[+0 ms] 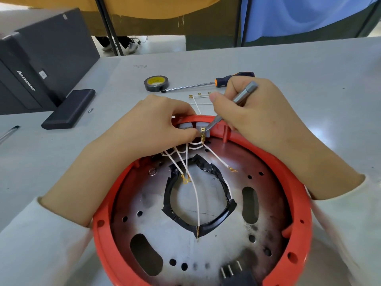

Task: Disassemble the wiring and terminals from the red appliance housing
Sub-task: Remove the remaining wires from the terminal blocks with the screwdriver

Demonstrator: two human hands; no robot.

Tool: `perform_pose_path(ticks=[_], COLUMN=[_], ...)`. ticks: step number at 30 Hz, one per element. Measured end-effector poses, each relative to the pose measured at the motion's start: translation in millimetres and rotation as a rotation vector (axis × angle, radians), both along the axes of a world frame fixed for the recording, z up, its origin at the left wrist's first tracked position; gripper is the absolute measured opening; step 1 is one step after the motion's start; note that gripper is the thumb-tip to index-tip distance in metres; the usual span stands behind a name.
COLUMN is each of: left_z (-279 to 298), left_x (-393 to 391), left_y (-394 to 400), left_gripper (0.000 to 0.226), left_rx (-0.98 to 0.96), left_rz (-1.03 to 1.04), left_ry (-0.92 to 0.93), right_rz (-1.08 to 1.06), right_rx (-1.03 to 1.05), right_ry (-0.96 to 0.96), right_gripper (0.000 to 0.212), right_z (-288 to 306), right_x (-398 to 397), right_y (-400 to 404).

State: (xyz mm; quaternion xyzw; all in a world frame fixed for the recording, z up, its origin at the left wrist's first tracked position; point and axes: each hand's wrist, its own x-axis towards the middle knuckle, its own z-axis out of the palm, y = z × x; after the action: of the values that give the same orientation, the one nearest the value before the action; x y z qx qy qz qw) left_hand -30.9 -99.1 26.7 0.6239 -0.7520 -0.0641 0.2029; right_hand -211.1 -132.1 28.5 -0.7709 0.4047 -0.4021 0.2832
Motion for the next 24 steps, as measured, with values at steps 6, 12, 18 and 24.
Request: perform_pose_path(ticks=[6, 12, 18, 24], left_z=[-0.9, 0.3, 1.1, 0.3], left_x=[4.0, 3.8, 4.1, 4.3], left_y=[1.1, 0.9, 1.1, 0.8], left_gripper=[0.011, 0.009, 0.008, 0.011], left_rx=[0.06, 0.068, 0.086, 0.095], left_rz=[-0.038, -0.056, -0.064, -0.06], left_ry=[0.085, 0.082, 0.09, 0.09], right_rz=[0.034, 0.036, 0.055, 0.055], right_rx=[-0.024, -0.07, -0.064, -0.004], right_ry=[0.039, 0.051, 0.046, 0.016], right_gripper=[0.035, 0.043, 0.046, 0.044], right_z=[-1.8, -0.4, -0.8, -1.5], right_x=[2.2, 2.3, 2.0, 2.0], right_y=[-1.3, -3.2, -3.2, -6.6])
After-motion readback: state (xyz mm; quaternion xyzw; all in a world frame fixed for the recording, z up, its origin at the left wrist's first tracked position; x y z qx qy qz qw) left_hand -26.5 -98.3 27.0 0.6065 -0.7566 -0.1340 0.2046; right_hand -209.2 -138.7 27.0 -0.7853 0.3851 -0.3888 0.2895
